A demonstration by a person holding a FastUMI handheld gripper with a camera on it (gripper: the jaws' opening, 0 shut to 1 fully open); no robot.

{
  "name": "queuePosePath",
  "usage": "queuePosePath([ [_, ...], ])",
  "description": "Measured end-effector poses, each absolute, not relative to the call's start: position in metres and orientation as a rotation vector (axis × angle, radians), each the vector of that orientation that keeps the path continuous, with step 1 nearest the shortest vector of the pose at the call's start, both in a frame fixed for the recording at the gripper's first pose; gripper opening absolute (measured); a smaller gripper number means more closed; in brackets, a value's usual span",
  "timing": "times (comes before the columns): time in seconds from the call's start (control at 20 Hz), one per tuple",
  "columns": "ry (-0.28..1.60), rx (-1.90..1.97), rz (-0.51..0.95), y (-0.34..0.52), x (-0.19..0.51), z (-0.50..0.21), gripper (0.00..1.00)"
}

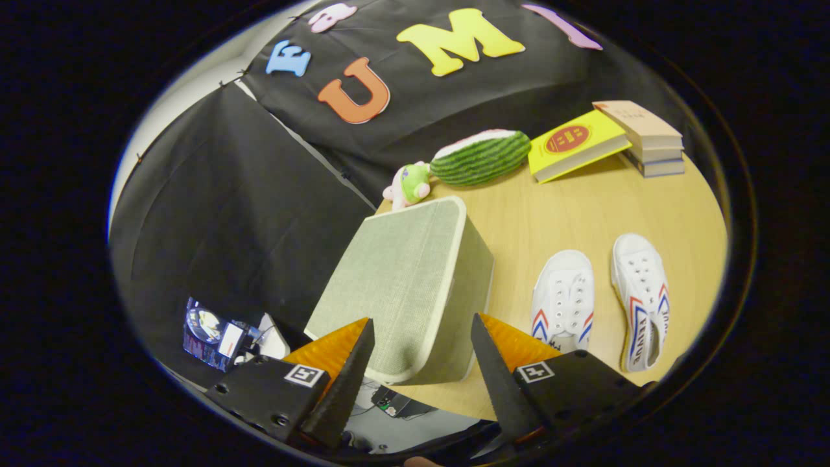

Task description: Open the storage box then place both shoes into the box .Put the left shoe in first, then the right shoe, with the right side of both shoes facing outward in a uniform manner.

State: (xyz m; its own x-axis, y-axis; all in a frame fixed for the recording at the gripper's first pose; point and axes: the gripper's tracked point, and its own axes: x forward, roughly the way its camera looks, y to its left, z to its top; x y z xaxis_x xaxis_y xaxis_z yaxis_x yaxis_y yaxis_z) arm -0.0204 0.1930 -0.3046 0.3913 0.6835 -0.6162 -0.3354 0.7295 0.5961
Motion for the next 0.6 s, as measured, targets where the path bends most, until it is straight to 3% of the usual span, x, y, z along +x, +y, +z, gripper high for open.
queuePosePath([
  [0.55,1.134,0.657,0.708,0.208,-0.029,-0.311,0.08],
  [0.6,1.141,0.664,0.717,0.208,-0.03,-0.309,0.06],
])
